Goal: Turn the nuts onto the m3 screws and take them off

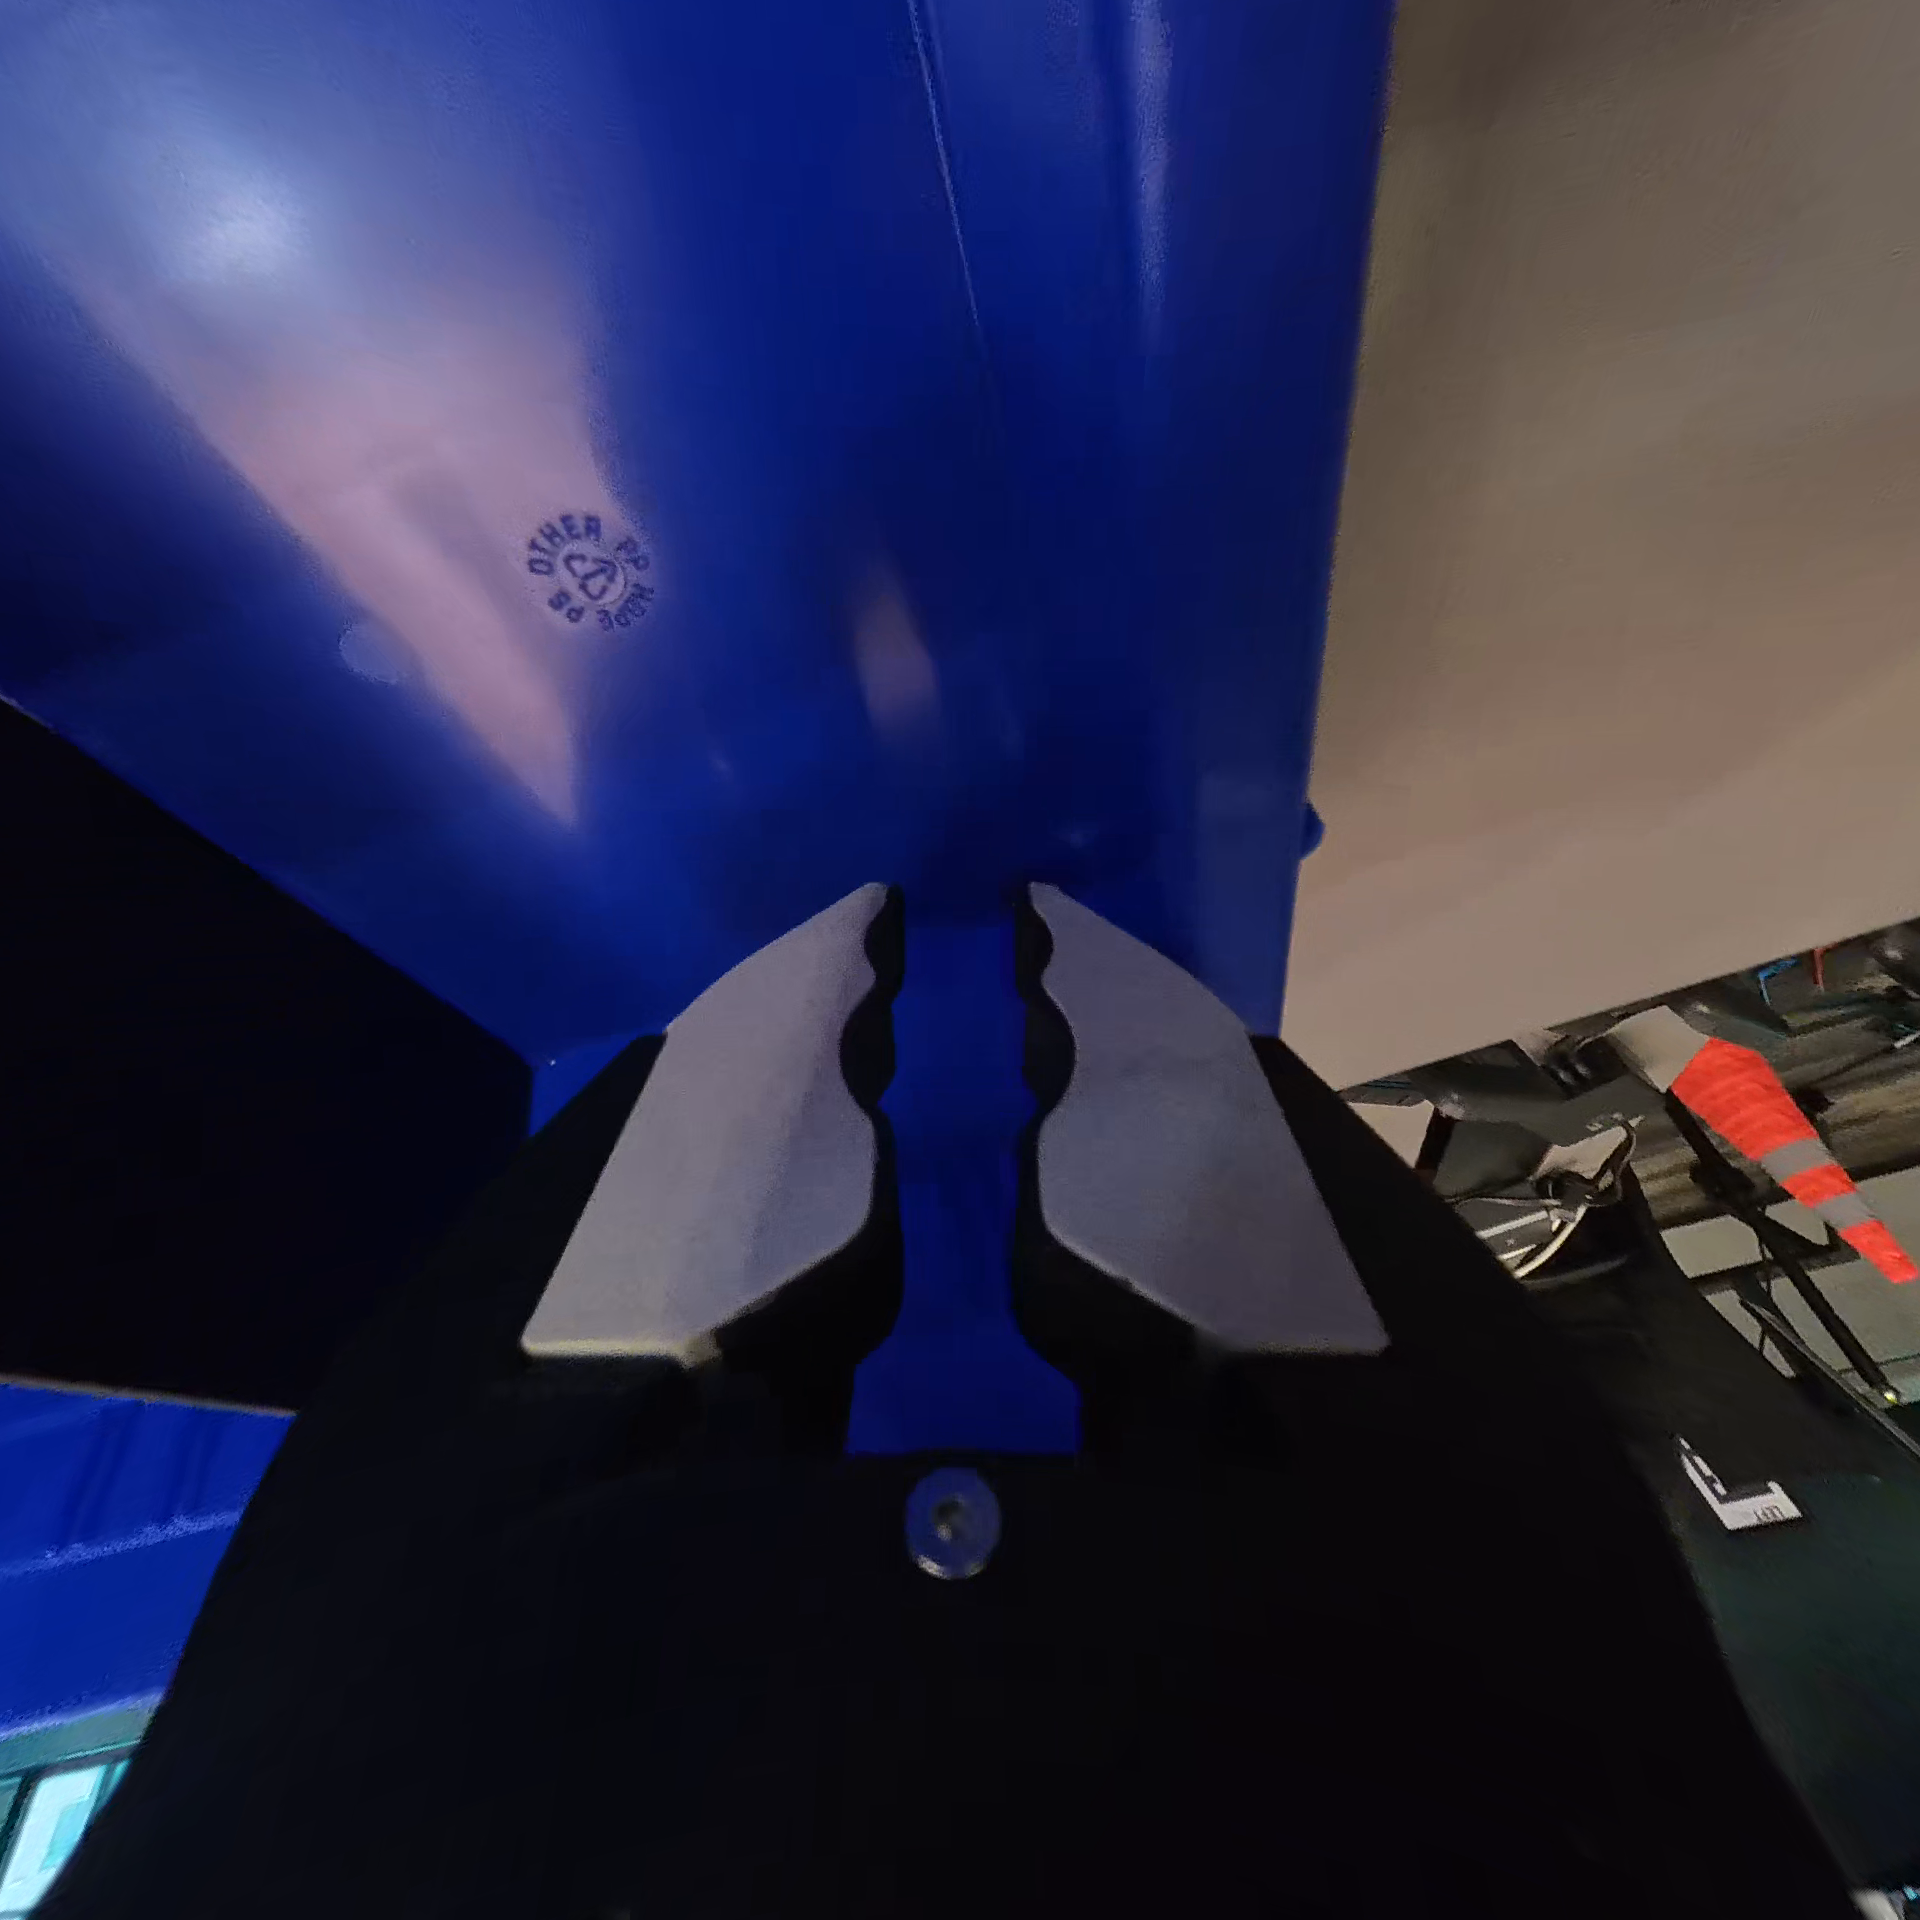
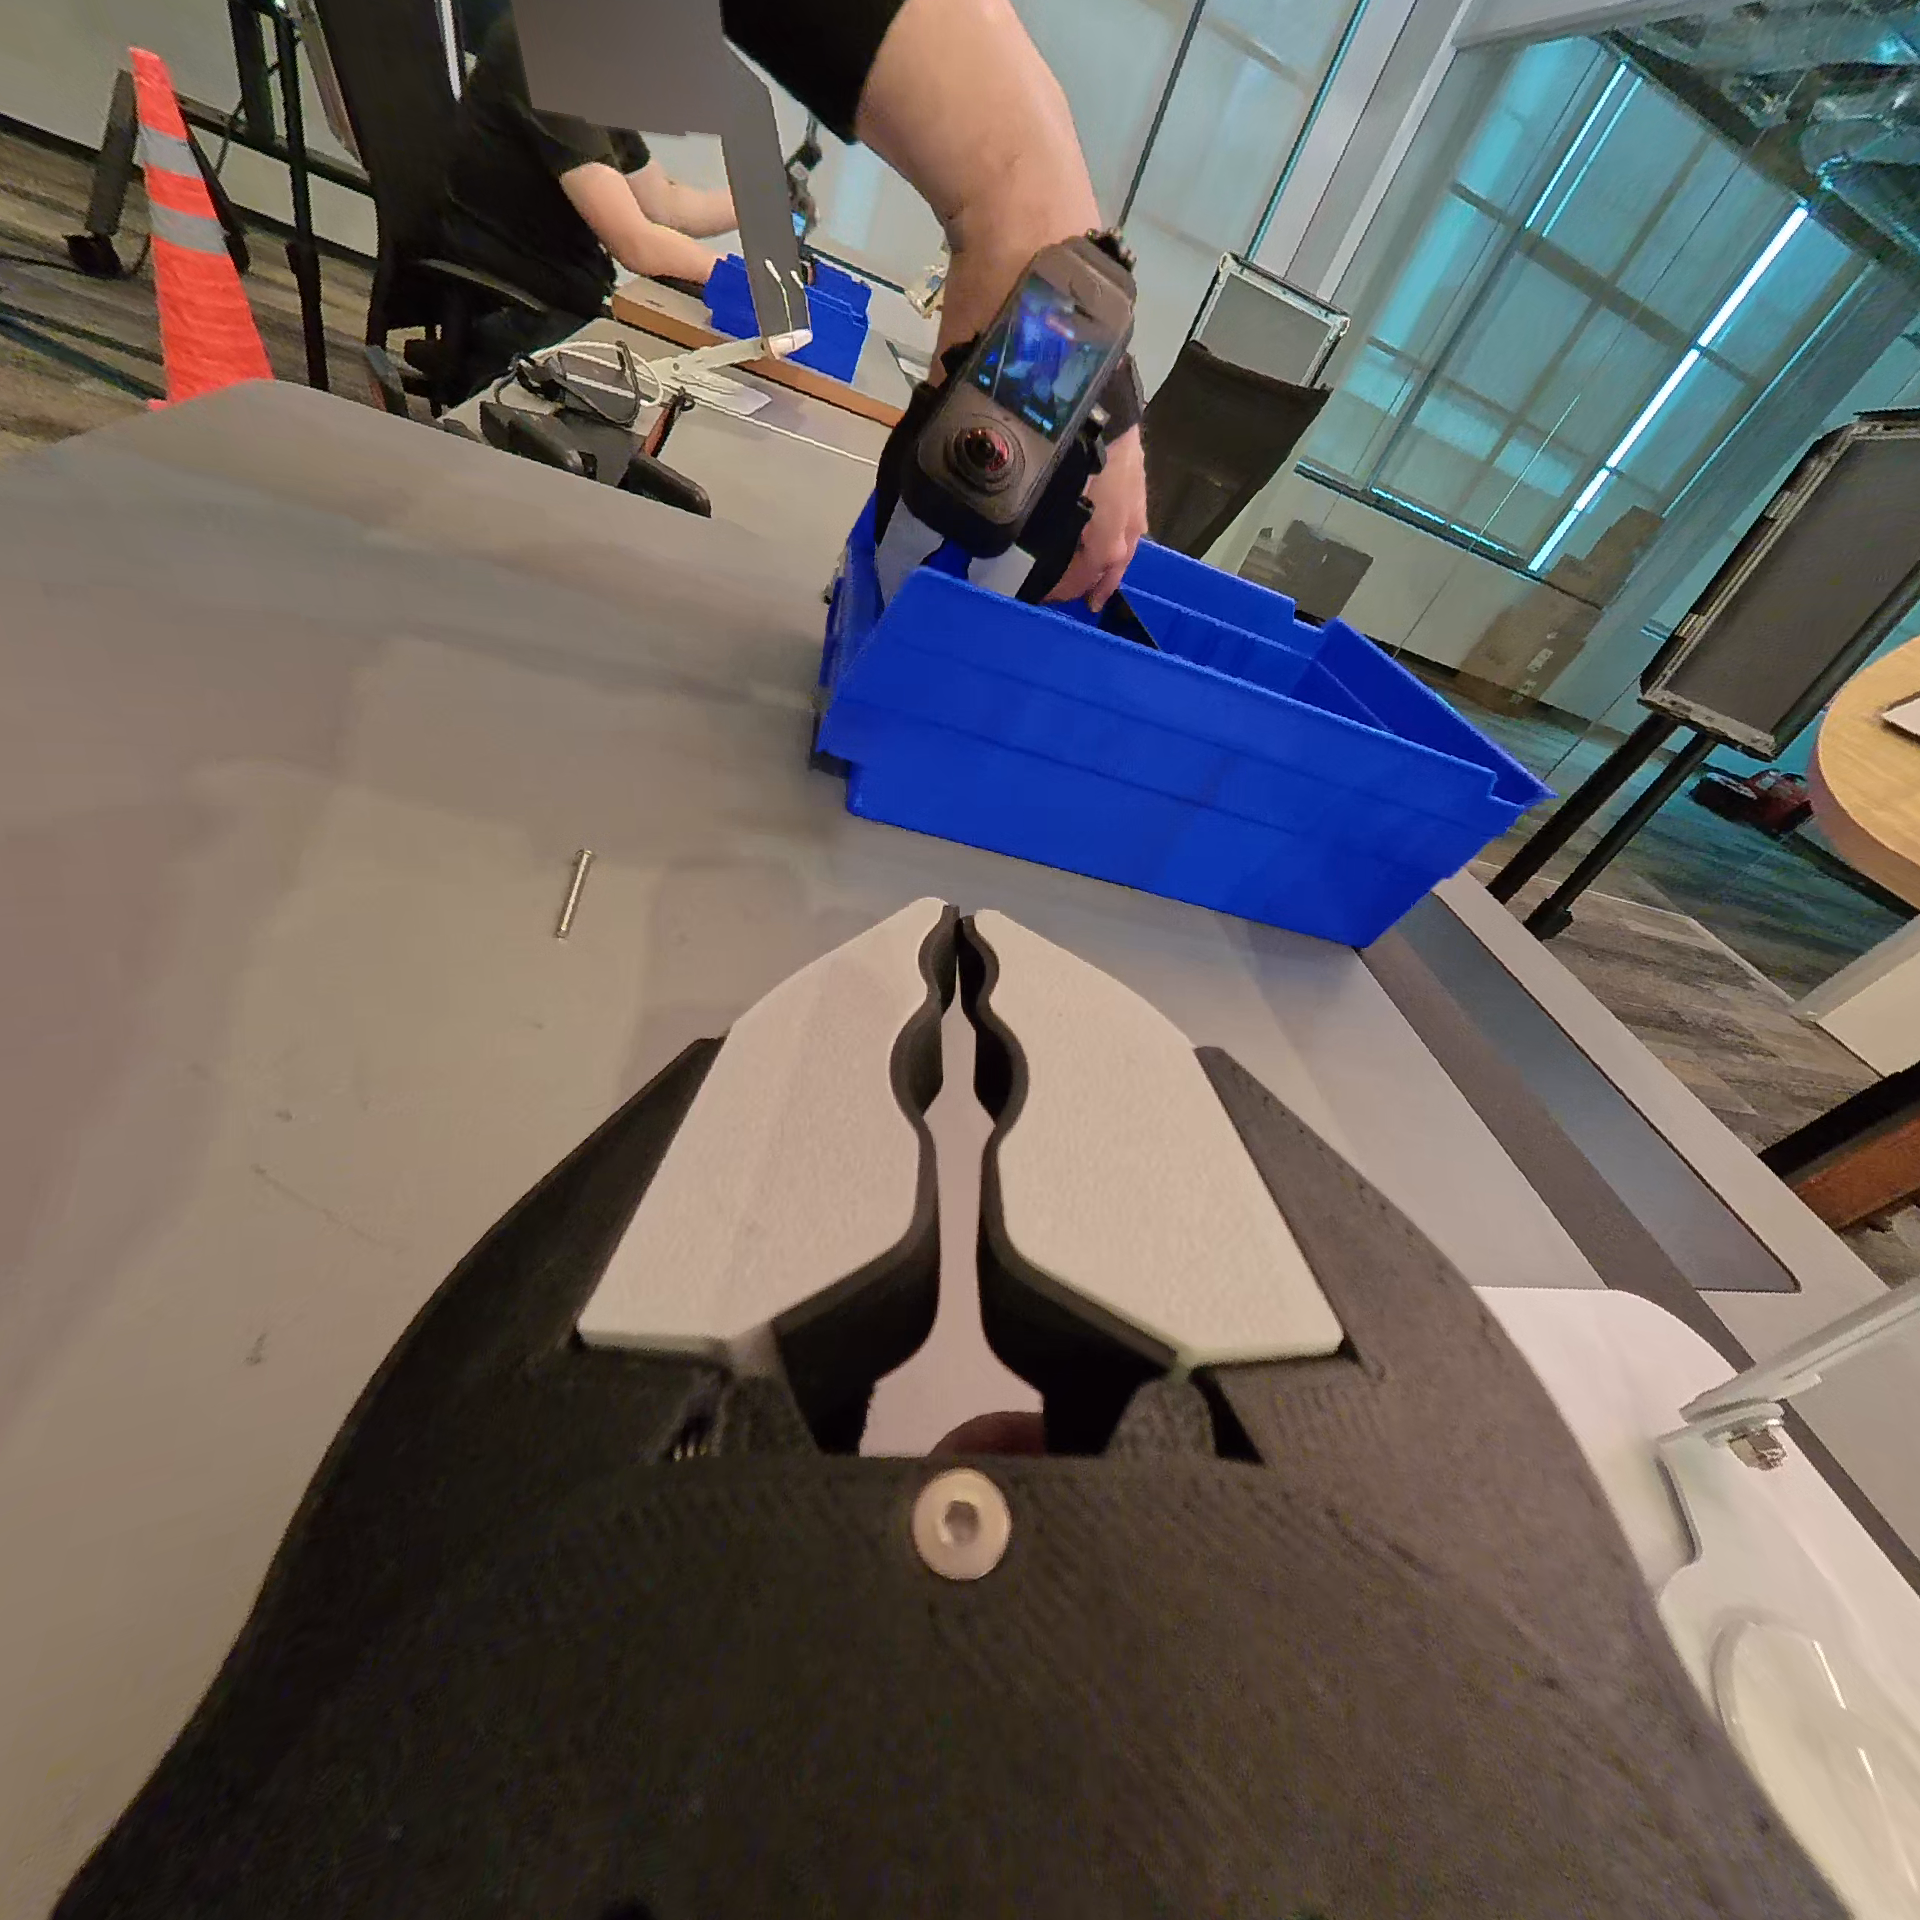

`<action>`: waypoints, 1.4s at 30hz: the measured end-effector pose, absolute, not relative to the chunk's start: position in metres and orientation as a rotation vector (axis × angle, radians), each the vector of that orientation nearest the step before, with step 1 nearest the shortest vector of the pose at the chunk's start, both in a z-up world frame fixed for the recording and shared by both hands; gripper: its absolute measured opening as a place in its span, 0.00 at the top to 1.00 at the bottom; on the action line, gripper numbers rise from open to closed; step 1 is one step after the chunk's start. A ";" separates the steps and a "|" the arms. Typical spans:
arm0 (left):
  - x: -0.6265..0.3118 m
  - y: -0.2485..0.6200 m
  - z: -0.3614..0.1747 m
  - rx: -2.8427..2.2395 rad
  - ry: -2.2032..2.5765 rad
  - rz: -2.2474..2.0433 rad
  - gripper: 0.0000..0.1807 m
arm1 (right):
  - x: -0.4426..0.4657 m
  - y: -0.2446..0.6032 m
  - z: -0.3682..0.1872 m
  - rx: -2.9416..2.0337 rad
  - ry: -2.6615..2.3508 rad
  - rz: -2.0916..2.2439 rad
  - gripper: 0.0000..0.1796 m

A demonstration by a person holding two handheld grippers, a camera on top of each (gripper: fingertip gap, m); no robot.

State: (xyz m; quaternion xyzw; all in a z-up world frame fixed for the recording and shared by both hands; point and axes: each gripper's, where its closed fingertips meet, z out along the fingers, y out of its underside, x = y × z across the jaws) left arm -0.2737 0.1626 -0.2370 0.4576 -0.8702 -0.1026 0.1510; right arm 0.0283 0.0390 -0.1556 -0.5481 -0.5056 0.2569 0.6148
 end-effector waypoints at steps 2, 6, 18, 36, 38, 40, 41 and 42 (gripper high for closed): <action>-0.278 0.161 -0.240 1.320 -2.463 -0.279 0.87 | 0.029 0.039 -0.155 -1.262 -1.164 0.596 1.00; -0.280 0.161 -0.245 1.324 -2.426 -0.275 0.84 | 0.030 0.039 -0.155 -1.263 -1.162 0.601 1.00; -0.269 0.167 -0.201 1.615 -2.227 -0.443 0.88 | 0.029 0.039 -0.155 -1.262 -1.164 0.601 1.00; -0.260 0.151 -0.218 2.433 -1.557 -0.185 0.73 | 0.036 0.032 -0.157 -1.251 -1.184 0.594 1.00; -0.261 0.157 -0.214 2.433 -1.637 -0.263 0.76 | 0.037 0.032 -0.157 -1.251 -1.184 0.595 1.00; -0.266 0.162 -0.208 2.395 -1.726 -0.370 0.79 | 0.037 0.032 -0.157 -1.251 -1.184 0.596 1.00; -0.267 0.167 -0.204 2.369 -1.804 -0.431 0.81 | 0.037 0.032 -0.157 -1.251 -1.185 0.595 1.00; -0.265 0.169 -0.201 2.364 -1.859 -0.451 0.83 | 0.037 0.032 -0.157 -1.252 -1.186 0.594 1.00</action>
